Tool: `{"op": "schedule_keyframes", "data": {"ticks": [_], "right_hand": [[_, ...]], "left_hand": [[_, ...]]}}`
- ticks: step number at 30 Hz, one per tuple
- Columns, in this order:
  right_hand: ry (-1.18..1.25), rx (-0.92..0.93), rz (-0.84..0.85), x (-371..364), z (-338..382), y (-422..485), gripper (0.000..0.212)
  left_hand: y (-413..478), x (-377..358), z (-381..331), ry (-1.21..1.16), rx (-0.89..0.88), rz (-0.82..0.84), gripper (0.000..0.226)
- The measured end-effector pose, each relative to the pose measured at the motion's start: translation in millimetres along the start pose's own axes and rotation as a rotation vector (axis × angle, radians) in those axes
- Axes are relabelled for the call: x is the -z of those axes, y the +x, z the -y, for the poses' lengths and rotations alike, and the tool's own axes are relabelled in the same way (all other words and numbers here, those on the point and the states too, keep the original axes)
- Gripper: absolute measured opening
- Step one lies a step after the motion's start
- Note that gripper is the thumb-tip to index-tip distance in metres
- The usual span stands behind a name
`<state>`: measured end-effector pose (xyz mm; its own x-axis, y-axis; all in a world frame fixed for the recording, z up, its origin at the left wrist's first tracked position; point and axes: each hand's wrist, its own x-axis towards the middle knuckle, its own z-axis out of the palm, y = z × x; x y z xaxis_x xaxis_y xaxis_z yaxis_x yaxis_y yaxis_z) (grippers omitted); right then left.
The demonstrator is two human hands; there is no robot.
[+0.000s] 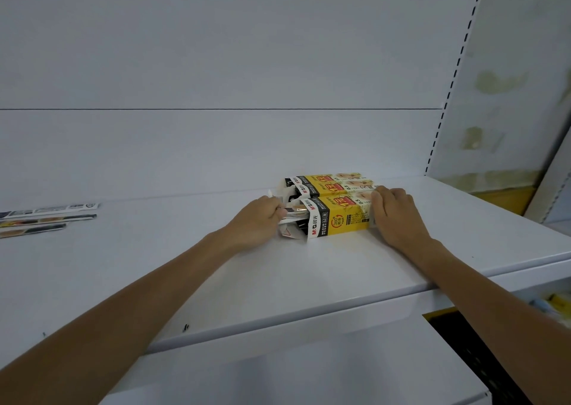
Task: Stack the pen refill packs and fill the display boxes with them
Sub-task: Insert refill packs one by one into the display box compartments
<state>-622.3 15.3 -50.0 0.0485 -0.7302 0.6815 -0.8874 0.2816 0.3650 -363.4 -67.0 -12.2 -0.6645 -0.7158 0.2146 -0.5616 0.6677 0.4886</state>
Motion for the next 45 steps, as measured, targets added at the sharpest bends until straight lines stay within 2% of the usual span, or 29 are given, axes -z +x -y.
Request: {"op": "schedule_keyframes", "data": {"ticks": [4,7,9,10,13,15,17,20,23,27,29,32,34,38,42,45], "right_hand": [[-0.006,-0.008,0.032,2,3,-1,0.030],[0.009,-0.040,0.144,5,6,3,0.023],[0.073,-0.145,0.243,11,8,2,0.053],[0.070,-0.133,0.233,14,7,4,0.055],[0.106,-0.155,0.201,21,9,4,0.045],[0.195,-0.260,0.181,13,7,4,0.033],[0.241,-0.205,0.101,7,4,3,0.014],[0.227,-0.139,0.065,5,4,0,0.020],[0.263,-0.170,0.039,18,1,6,0.010],[0.211,-0.002,0.170,13,-9,6,0.036],[0.190,0.050,0.203,12,-14,8,0.041],[0.173,0.056,0.266,14,-20,6,0.044],[0.141,0.072,0.224,17,-21,1,0.041],[0.087,0.067,0.155,16,-28,-4,0.034],[0.131,0.074,0.181,10,-36,-5,0.042],[0.159,0.022,0.227,6,-35,0,0.046]], "left_hand": [[12,-14,-22,0.018,-0.052,-0.015,0.022],[19,-19,-24,-0.134,-0.046,0.025,0.023],[17,-13,-22,-0.183,-0.038,0.045,0.022],[16,-9,-19,-0.169,-0.041,0.040,0.022],[7,2,-2,-0.074,0.070,-0.105,0.034],[-2,6,7,-0.056,0.195,-0.190,0.031],[-9,7,7,-0.084,0.236,-0.208,0.024],[-9,7,0,-0.214,0.236,-0.254,0.019],[-6,4,-6,-0.325,0.294,-0.311,0.016],[1,-4,-17,-0.524,0.425,-0.276,0.008],[6,-7,-23,-0.613,0.464,-0.252,0.013],[12,-17,-33,-0.642,0.479,-0.273,0.016],[16,-26,-42,-0.689,0.477,-0.244,0.019],[26,-38,-59,-0.613,0.451,-0.227,0.018],[20,-34,-62,-0.520,0.397,-0.177,0.014],[9,-24,-52,-0.587,0.394,-0.203,0.011]]}}
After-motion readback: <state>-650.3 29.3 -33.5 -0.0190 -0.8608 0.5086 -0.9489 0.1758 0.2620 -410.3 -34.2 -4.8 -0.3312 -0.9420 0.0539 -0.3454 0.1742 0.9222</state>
